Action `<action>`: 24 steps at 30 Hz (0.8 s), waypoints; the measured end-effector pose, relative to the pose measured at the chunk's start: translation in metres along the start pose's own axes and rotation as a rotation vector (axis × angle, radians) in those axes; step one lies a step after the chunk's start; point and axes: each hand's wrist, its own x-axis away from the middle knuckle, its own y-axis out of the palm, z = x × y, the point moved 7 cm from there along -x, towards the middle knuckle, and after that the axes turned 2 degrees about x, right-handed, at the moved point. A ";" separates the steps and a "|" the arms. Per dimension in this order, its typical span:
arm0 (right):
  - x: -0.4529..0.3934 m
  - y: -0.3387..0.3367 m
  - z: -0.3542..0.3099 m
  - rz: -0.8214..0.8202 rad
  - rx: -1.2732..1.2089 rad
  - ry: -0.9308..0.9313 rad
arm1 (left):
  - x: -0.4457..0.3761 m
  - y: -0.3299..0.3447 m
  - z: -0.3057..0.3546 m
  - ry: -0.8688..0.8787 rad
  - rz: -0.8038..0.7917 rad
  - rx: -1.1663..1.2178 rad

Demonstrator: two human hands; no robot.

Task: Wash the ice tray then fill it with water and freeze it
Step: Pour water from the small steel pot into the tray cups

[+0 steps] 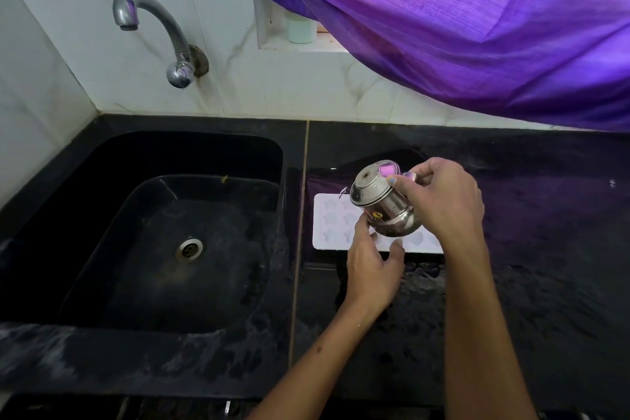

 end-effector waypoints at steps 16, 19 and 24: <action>-0.011 -0.041 0.069 0.008 -0.363 0.086 | 0.009 0.048 0.014 0.096 -0.015 -0.001; -0.011 -0.060 0.086 0.053 -0.355 0.098 | 0.015 0.069 0.017 0.106 -0.048 -0.008; -0.011 -0.086 0.112 0.094 -0.242 0.112 | 0.025 0.108 0.015 0.087 -0.143 -0.002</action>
